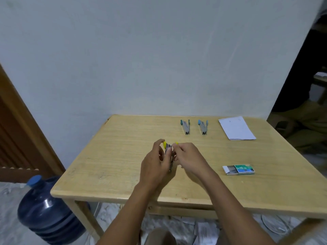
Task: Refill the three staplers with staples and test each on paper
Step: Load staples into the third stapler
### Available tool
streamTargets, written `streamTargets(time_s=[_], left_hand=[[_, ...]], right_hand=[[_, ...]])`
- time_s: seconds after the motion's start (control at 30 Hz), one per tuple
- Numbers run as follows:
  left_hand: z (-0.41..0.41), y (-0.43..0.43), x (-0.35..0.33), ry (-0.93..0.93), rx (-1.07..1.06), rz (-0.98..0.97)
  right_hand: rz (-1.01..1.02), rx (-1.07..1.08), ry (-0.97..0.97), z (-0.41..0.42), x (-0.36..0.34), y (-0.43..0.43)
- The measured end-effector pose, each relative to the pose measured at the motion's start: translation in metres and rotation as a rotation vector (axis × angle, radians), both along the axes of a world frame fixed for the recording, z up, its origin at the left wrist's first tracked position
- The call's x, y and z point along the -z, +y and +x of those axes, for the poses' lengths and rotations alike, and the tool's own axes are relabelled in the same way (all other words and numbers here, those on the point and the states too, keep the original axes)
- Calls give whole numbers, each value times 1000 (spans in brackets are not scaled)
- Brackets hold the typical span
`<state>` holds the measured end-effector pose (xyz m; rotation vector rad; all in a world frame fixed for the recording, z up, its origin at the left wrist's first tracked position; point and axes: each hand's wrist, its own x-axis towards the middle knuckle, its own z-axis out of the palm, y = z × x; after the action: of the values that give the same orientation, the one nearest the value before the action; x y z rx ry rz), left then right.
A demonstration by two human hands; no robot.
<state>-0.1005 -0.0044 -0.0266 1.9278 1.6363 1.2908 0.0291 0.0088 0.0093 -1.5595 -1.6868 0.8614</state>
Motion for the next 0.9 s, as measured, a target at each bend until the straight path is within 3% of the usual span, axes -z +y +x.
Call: streamTargets(time_s=[0.17, 0.3, 0.53, 0.67, 0.9], left_hand=[[4, -12, -8, -139, 155, -3], [10, -22, -23, -118, 257, 60], [27, -39, -33, -115, 253, 171], [30, -49, -35, -254, 181, 203], [31, -55, -42, -561, 281, 16]], right_hand=[[79, 3, -40, 9, -1, -22], [133, 61, 14, 18, 0, -29], [194, 180, 182, 17, -3, -42], [33, 342, 532, 30, 1, -42], [-63, 422, 807, 52, -7, -44]])
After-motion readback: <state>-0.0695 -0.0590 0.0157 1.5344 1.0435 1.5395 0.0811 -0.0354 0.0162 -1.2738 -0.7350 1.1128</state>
